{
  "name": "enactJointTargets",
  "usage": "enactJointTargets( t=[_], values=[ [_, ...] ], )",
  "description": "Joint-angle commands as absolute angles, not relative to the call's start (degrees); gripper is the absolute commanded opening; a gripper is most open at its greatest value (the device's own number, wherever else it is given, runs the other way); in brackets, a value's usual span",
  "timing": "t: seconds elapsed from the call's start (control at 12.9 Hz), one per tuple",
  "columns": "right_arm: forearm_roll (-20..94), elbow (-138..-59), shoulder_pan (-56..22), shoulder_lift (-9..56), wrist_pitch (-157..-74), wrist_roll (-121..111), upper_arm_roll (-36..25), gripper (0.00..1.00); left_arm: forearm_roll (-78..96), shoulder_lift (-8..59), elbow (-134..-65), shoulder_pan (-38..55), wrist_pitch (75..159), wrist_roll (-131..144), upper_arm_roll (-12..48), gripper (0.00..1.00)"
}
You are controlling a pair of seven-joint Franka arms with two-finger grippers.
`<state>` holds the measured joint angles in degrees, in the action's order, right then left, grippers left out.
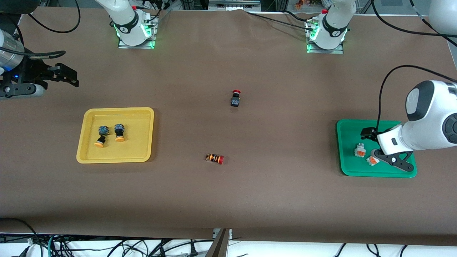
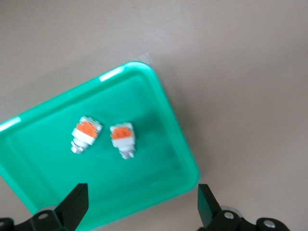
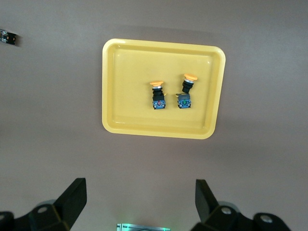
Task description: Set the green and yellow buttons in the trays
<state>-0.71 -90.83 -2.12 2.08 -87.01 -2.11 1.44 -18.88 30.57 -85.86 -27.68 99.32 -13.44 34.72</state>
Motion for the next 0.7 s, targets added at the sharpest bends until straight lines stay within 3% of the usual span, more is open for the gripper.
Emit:
enactJointTargets(
  t=[0.0, 0.16, 0.39, 0.62],
  values=[
    [-0.88, -89.12, -1.41, 2.72, -85.61, -1.49, 2.02, 1.0, -18.63, 30.42, -80.61, -27.42, 90.64, -5.22, 39.09, 1.0],
    [-0.88, -89.12, -1.41, 2.72, -85.61, -1.49, 1.93, 1.0, -17.93, 24.64, -80.85, -22.19, 89.13, -1.07, 37.19, 1.0],
    [-0.88, -89.12, -1.32, 2.72, -85.61, -1.49, 1.93, 1.0, -6.2, 15.49, -81.3, -7.33, 86.49, 2.11, 18.26, 1.0],
    [-0.88, -89.12, -1.32, 2.72, -85.61, -1.49, 1.93, 1.0, -4.22, 5.57, -88.83, -0.64, 85.87, 4.38, 10.39, 1.0]
  ],
)
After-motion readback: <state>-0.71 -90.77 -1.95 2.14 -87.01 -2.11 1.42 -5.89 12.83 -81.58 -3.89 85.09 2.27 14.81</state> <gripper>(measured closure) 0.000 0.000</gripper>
